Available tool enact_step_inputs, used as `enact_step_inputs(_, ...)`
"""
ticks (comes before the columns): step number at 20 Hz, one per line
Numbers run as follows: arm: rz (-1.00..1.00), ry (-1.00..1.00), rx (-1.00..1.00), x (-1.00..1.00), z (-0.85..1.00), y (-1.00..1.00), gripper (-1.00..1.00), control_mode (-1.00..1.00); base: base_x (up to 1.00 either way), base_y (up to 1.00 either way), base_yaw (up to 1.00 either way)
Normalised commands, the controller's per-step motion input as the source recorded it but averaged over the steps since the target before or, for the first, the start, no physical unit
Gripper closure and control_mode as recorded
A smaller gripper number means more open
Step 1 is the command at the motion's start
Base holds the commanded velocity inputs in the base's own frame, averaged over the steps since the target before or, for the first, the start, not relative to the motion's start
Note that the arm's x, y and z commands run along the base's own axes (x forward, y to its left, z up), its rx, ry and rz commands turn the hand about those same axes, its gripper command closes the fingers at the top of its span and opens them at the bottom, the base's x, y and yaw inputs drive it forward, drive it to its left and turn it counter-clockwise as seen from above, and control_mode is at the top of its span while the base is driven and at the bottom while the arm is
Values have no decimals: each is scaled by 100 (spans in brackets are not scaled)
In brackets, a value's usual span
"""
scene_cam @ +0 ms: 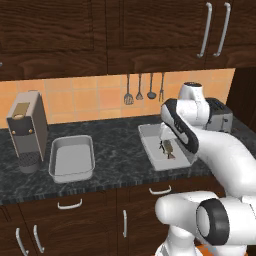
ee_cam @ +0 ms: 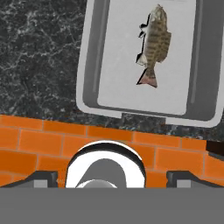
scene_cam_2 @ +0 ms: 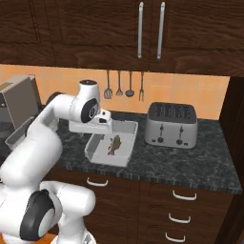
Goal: Place one mushroom and one fish in each tupperware on the nearby counter, to pack two identical lunches.
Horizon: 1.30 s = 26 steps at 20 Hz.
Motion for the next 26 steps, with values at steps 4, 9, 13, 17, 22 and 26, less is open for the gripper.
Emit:
enact_step_inputs(4, 0, -14, 0, -100, 58, 13, -100, -100, 0, 0, 0)
enact_step_inputs(9, 1, -9, 0, -67, 0, 0, -100, -100, 0, 0, 0)
enact_step_inputs(13, 0, 0, 0, 0, 0, 0, -100, -100, 0, 0, 0)
enact_step_inputs(17, -2, 1, 0, -14, -3, -4, -100, 100, -75, -55, -23)
enact_step_inputs(22, 0, 0, 0, 0, 0, 0, -100, 100, -85, -53, -40)
enact_step_inputs(26, 0, 0, 0, 0, 0, 0, -100, 100, -15, -72, -56)
